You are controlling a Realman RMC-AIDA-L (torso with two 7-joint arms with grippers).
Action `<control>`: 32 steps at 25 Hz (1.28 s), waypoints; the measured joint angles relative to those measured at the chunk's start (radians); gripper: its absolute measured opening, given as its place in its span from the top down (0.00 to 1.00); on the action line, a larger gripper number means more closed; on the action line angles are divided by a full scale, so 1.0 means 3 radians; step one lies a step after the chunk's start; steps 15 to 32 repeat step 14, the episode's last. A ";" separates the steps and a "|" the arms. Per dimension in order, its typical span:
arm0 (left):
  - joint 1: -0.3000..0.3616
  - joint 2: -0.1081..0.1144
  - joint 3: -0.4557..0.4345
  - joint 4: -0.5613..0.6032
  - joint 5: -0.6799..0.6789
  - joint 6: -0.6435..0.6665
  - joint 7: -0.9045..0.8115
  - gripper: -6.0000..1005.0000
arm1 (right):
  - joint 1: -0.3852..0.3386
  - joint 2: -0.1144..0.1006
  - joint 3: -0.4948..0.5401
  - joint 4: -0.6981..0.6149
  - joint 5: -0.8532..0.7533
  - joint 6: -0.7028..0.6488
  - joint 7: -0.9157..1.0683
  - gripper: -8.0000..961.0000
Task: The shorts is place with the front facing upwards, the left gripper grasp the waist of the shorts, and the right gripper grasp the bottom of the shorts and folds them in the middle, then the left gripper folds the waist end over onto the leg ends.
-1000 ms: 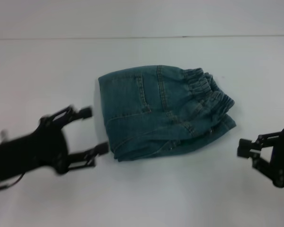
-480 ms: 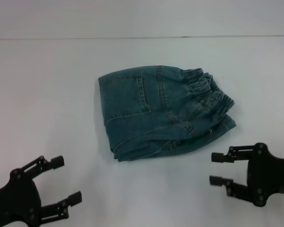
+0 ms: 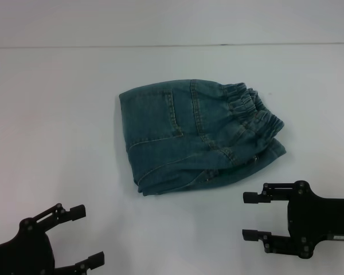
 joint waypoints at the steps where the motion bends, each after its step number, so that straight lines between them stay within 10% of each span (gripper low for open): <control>1: 0.0001 0.0000 -0.0003 0.0000 0.0001 0.0000 0.0000 0.09 | 0.0001 0.0000 -0.0009 0.0000 -0.0002 0.0005 -0.0001 0.36; 32: 0.0007 0.0001 -0.0089 0.0030 0.0044 0.0060 0.0004 0.09 | -0.0011 -0.0011 -0.0012 -0.0034 -0.0003 0.0026 -0.0007 0.36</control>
